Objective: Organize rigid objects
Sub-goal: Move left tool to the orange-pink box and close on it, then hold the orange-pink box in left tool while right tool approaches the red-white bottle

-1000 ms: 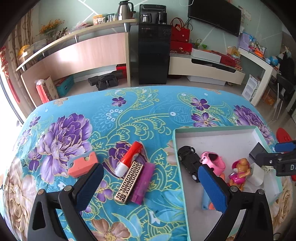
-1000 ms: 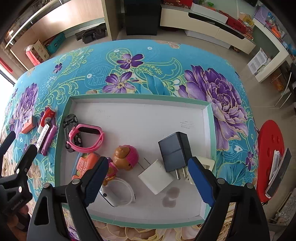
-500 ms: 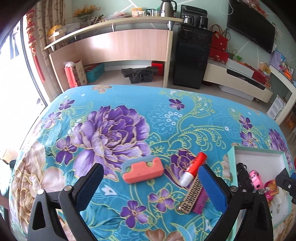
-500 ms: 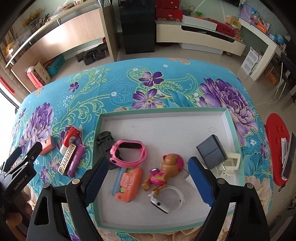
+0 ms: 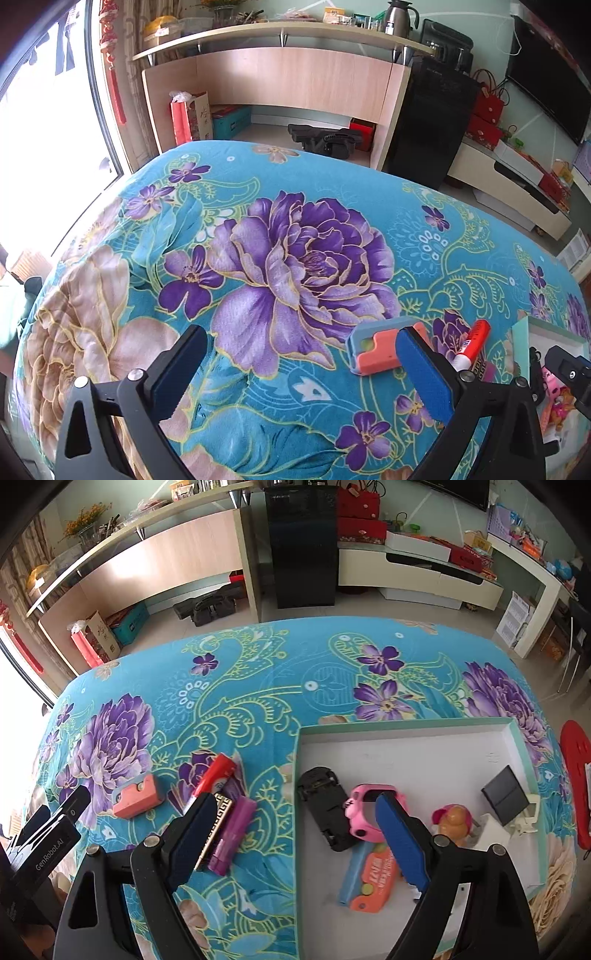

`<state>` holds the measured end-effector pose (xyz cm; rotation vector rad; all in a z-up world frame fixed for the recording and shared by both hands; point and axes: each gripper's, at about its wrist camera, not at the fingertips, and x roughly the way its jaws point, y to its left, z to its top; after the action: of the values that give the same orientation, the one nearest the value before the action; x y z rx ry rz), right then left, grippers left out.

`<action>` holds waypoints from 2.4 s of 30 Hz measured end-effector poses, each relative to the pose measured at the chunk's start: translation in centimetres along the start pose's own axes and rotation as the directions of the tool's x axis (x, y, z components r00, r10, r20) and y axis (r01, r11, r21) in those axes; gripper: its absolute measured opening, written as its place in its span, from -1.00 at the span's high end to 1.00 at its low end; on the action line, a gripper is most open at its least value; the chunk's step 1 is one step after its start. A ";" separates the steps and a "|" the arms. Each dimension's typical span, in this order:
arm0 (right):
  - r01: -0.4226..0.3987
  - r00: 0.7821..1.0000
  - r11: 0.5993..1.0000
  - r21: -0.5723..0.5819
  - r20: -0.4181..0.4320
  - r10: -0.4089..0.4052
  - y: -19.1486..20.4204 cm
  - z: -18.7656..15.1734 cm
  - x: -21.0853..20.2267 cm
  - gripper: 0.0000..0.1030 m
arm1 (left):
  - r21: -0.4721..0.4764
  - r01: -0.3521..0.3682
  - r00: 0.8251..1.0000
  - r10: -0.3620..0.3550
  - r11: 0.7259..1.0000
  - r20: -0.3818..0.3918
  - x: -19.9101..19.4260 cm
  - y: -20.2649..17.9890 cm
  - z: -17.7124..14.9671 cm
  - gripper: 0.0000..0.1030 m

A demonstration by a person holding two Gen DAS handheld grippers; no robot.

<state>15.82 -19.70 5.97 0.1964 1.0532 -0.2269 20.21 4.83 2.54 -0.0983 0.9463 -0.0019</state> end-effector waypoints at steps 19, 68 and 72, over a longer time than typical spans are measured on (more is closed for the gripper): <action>-0.083 0.996 0.994 -0.072 -0.050 0.079 3.1 0.1 5.1 -0.71 | 0.068 0.057 0.995 -0.051 0.996 -0.080 3.5 -3.5 -0.9 -1.00; -0.089 0.995 0.949 -0.302 -0.059 0.075 4.3 -1.1 6.0 -0.71 | 0.076 -0.092 0.988 0.100 0.993 -0.118 4.4 -3.0 -2.9 -0.47; -0.050 0.998 0.935 -0.352 -0.055 0.033 4.7 -1.7 6.0 -0.71 | 0.076 -0.086 0.988 0.094 0.993 -0.121 4.4 -3.0 -2.9 -0.47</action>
<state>18.54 -15.30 0.12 -0.1020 1.1183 0.0087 20.57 1.37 -2.39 0.0105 1.0738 0.0422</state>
